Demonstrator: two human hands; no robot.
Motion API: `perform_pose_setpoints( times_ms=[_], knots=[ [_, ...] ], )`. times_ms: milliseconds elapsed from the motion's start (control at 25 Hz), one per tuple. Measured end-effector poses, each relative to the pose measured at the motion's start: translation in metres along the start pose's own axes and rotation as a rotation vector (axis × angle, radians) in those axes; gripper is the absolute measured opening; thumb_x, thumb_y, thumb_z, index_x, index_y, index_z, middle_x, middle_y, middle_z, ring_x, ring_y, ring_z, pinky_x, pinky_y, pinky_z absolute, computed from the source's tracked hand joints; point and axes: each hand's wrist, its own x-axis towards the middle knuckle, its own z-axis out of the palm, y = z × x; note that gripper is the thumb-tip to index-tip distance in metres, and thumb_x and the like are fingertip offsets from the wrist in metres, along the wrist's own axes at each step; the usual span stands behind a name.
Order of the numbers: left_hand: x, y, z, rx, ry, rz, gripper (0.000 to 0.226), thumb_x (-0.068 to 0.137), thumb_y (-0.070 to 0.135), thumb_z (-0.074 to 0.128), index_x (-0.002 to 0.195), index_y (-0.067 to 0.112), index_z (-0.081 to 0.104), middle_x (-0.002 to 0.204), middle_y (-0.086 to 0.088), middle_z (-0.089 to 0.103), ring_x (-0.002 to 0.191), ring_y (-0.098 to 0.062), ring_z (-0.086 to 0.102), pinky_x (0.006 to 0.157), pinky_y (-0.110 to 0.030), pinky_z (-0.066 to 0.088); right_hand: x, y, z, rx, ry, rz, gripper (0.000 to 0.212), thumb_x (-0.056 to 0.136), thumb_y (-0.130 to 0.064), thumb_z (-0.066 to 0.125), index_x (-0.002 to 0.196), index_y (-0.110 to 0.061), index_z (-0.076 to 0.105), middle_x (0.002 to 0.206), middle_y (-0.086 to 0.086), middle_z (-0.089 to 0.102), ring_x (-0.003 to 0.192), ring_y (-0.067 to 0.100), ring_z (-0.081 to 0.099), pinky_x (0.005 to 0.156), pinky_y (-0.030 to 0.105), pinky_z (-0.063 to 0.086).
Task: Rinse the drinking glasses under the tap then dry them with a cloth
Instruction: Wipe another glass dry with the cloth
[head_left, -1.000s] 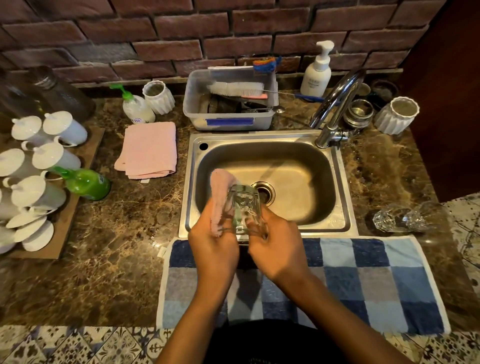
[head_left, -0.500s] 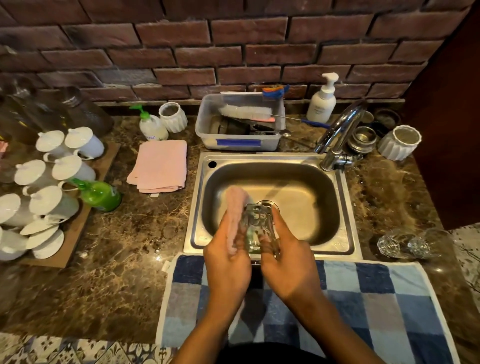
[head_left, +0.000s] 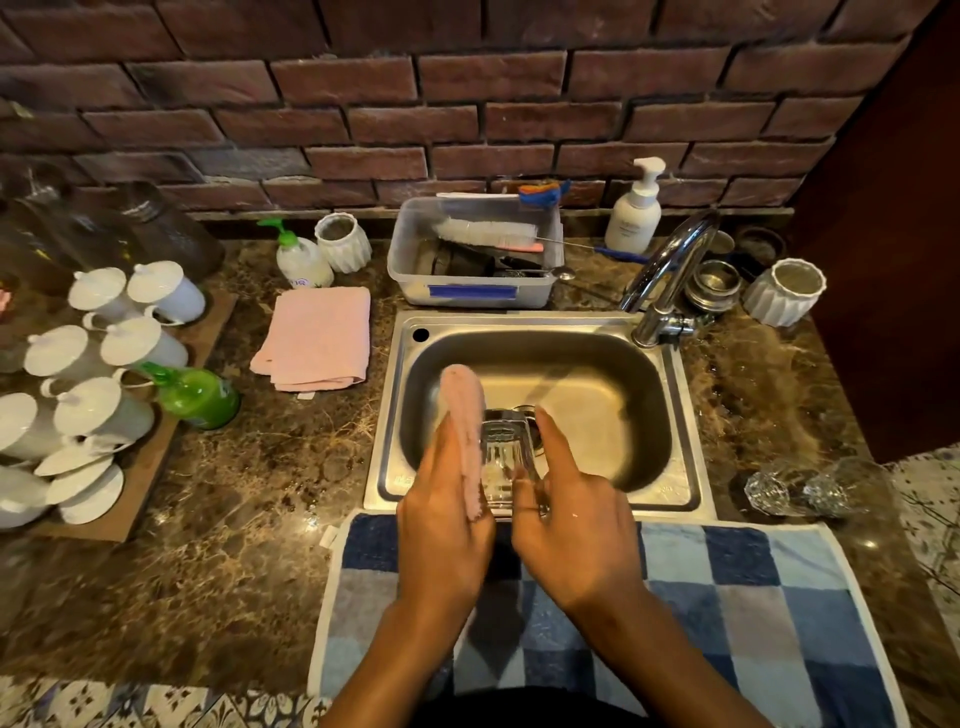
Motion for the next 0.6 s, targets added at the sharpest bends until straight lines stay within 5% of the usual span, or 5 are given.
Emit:
perform_pose_setpoints(
  times_ms=[80, 160, 320, 480, 600],
  knots=[
    [0.003, -0.001, -0.004, 0.112, -0.042, 0.144, 0.077, 0.082, -0.011, 0.059, 0.153, 0.007, 0.036, 0.151, -0.009, 0.05, 0.132, -0.016, 0.052, 0.107, -0.028, 0.046, 0.003, 0.004, 0.0, -0.187, -0.041, -0.02, 0.058, 0.102, -0.034, 0.038, 0.153, -0.033, 0.011, 0.079, 0.003, 0.072, 0.073, 0.028, 0.069, 0.067, 0.038, 0.049],
    [0.003, 0.005, 0.0, -0.162, -0.067, 0.107, 0.072, 0.085, -0.014, 0.055, 0.149, 0.016, 0.046, 0.15, 0.003, 0.052, 0.135, -0.006, 0.049, 0.108, -0.019, 0.042, 0.001, -0.002, 0.005, 0.066, -0.05, 0.097, 0.051, 0.101, -0.021, 0.042, 0.15, -0.028, 0.027, 0.086, 0.004, 0.073, 0.08, 0.026, 0.07, 0.074, 0.037, 0.054],
    [0.0, 0.009, 0.014, -0.731, 0.004, -0.562, 0.045, 0.094, -0.006, 0.054, 0.119, 0.027, 0.073, 0.115, -0.004, 0.077, 0.105, -0.019, 0.073, 0.088, -0.033, 0.06, -0.009, -0.008, 0.008, 0.652, -0.038, 0.31, 0.049, 0.098, -0.009, 0.045, 0.14, -0.033, 0.048, 0.105, -0.007, 0.073, 0.095, 0.004, 0.069, 0.088, 0.026, 0.057],
    [-0.009, 0.002, 0.005, -0.195, -0.043, -0.175, 0.071, 0.084, -0.018, 0.052, 0.148, 0.014, 0.048, 0.136, -0.002, 0.065, 0.121, -0.014, 0.062, 0.102, -0.026, 0.051, -0.006, 0.002, -0.002, -0.14, -0.032, 0.083, 0.054, 0.097, -0.038, 0.042, 0.148, -0.03, 0.025, 0.089, 0.007, 0.073, 0.083, 0.032, 0.07, 0.064, 0.036, 0.045],
    [-0.007, 0.007, 0.005, -0.153, -0.042, -0.076, 0.082, 0.076, -0.023, 0.05, 0.149, 0.013, 0.045, 0.143, 0.0, 0.058, 0.126, -0.002, 0.056, 0.106, -0.017, 0.043, -0.001, 0.004, -0.001, -0.281, -0.111, 0.006, 0.041, 0.097, -0.025, 0.046, 0.136, -0.017, 0.035, 0.09, 0.009, 0.073, 0.084, 0.035, 0.069, 0.064, 0.038, 0.045]
  ],
)
